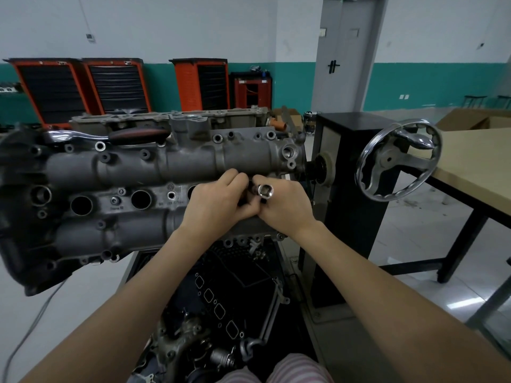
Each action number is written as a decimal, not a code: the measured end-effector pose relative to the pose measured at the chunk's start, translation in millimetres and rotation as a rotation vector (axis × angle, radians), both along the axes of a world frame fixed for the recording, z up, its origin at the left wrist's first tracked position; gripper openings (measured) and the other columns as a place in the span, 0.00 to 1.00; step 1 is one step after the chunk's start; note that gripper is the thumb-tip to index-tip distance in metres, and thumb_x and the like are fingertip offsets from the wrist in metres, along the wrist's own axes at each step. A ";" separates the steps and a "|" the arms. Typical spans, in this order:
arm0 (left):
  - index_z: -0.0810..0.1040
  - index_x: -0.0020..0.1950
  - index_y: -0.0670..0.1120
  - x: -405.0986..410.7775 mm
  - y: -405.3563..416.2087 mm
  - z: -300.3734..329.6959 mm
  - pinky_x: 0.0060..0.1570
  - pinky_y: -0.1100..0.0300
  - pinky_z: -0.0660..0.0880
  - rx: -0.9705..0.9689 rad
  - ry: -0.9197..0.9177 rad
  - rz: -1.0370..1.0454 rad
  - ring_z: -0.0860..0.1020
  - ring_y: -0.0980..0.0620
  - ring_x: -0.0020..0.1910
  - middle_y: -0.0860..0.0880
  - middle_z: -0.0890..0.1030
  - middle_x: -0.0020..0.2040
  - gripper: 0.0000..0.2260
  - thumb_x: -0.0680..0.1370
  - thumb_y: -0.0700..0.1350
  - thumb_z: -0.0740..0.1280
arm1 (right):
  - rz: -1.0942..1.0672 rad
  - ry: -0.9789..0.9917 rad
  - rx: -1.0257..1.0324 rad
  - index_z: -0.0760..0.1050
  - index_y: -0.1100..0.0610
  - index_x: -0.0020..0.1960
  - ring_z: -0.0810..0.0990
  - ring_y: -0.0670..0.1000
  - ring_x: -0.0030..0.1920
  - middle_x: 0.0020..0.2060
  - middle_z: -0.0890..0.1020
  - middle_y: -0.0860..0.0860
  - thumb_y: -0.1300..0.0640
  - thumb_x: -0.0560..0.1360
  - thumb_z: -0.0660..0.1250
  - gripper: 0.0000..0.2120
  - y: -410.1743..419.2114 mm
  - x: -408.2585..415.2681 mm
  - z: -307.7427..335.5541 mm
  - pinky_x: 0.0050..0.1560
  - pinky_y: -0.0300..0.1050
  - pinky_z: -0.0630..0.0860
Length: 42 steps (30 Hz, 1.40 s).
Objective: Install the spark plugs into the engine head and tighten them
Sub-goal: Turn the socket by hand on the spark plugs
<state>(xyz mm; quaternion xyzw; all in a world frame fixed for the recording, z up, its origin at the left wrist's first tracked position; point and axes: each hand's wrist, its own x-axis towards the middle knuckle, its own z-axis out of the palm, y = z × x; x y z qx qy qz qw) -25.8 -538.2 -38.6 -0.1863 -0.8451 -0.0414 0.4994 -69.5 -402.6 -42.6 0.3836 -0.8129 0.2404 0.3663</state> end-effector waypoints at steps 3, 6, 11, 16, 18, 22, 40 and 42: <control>0.71 0.32 0.42 -0.1 -0.8 -0.3 0.21 0.64 0.59 -0.028 0.020 0.010 0.69 0.46 0.21 0.45 0.71 0.29 0.12 0.71 0.48 0.62 | -0.016 -0.002 -0.001 0.71 0.61 0.34 0.73 0.58 0.26 0.25 0.75 0.54 0.62 0.67 0.68 0.07 -0.6 0.5 -0.3 0.24 0.43 0.61; 0.72 0.32 0.42 -1.1 -1.6 -2.5 0.19 0.62 0.61 -0.046 0.026 0.017 0.70 0.45 0.20 0.45 0.72 0.28 0.13 0.73 0.48 0.62 | -0.042 -0.015 0.032 0.68 0.60 0.38 0.72 0.57 0.24 0.25 0.74 0.53 0.61 0.67 0.67 0.07 -0.9 -1.1 0.2 0.24 0.39 0.53; 0.74 0.30 0.41 -1.1 -6.2 -5.2 0.19 0.58 0.65 0.020 0.048 -0.066 0.72 0.46 0.21 0.46 0.73 0.27 0.16 0.74 0.48 0.66 | -0.018 -0.019 0.031 0.66 0.58 0.37 0.70 0.55 0.23 0.23 0.72 0.51 0.56 0.67 0.66 0.10 -1.3 -1.8 -0.2 0.24 0.38 0.52; 0.72 0.29 0.41 -0.3 -3.4 -4.8 0.19 0.58 0.66 0.050 0.031 -0.078 0.70 0.46 0.21 0.46 0.71 0.27 0.17 0.74 0.49 0.65 | 0.013 0.010 0.023 0.70 0.61 0.33 0.74 0.58 0.26 0.25 0.76 0.54 0.58 0.67 0.64 0.08 1.3 0.8 1.5 0.27 0.41 0.58; 0.70 0.31 0.41 1.1 -2.0 -3.7 0.20 0.60 0.64 0.076 0.005 -0.079 0.69 0.47 0.22 0.46 0.70 0.28 0.16 0.73 0.50 0.64 | 0.024 0.005 0.047 0.70 0.63 0.36 0.73 0.58 0.25 0.26 0.75 0.55 0.60 0.68 0.67 0.08 1.7 0.1 1.1 0.27 0.42 0.58; 0.69 0.33 0.41 2.0 -1.3 -2.1 0.22 0.63 0.60 0.053 -0.032 -0.068 0.69 0.48 0.22 0.47 0.70 0.31 0.14 0.72 0.50 0.62 | 0.011 0.026 0.055 0.69 0.65 0.41 0.73 0.58 0.24 0.26 0.75 0.55 0.60 0.68 0.69 0.11 1.4 2.7 1.6 0.26 0.42 0.57; 0.72 0.33 0.41 -0.4 -1.6 -3.8 0.21 0.62 0.60 -0.039 -0.002 -0.025 0.71 0.44 0.21 0.44 0.72 0.30 0.15 0.75 0.48 0.62 | -0.001 0.023 0.045 0.70 0.63 0.39 0.74 0.60 0.26 0.26 0.76 0.55 0.60 0.68 0.68 0.08 0.7 4.2 2.3 0.27 0.43 0.59; 0.72 0.33 0.40 1.4 -2.3 -3.5 0.19 0.60 0.62 -0.046 -0.020 -0.029 0.71 0.43 0.21 0.44 0.72 0.31 0.15 0.76 0.48 0.61 | 0.005 0.019 0.038 0.70 0.63 0.39 0.74 0.59 0.26 0.26 0.76 0.55 0.59 0.68 0.69 0.10 0.8 5.0 3.7 0.27 0.42 0.59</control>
